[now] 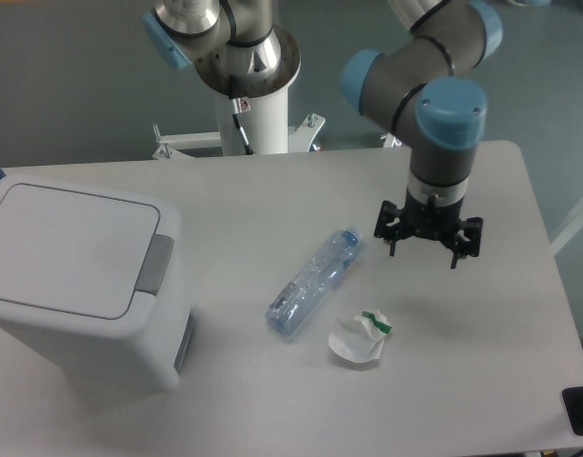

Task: Open the trash can
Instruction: 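Move the open gripper toward the white trash can lid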

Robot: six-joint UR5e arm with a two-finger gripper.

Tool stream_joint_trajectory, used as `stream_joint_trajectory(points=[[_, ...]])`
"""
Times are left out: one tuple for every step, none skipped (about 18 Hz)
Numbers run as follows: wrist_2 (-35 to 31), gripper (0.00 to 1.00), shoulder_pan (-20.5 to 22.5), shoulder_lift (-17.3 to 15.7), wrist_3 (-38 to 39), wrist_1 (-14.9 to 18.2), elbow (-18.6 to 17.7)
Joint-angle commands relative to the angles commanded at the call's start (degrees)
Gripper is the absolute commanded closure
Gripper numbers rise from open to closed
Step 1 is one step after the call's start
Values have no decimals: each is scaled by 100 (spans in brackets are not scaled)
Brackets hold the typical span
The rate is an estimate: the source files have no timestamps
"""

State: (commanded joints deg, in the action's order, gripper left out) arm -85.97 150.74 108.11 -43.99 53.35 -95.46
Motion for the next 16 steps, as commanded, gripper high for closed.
stream_joint_trajectory(points=[[105,0,-61,0,378,0,79],[202,0,-158,0,669,9,184],[299,0,-263,0,855,9,255],[352,0,-342,-9,970,0,377],[370,0,-422,-9,1093,9,500],[440,0,-509,-18,1094,0,562],[606,0,-589,-18,1103,-26,581],[738,0,-650,-61,1146,-79,607],[817,0,-686,-192,1147,-97,616],[888,0,-738,-280,1164,-97,625],[1002,0,-817,-368,1260,-97,625],[1142,0,-861,-482,1444,-97,633],[1300,0,-862,-597,1550,-106,642],[1502,0,-870,-676,1612,-106,668],[1721,0,-871,-738,1656,-106,677],[1915,0,-871,-799,1717,-106,669]])
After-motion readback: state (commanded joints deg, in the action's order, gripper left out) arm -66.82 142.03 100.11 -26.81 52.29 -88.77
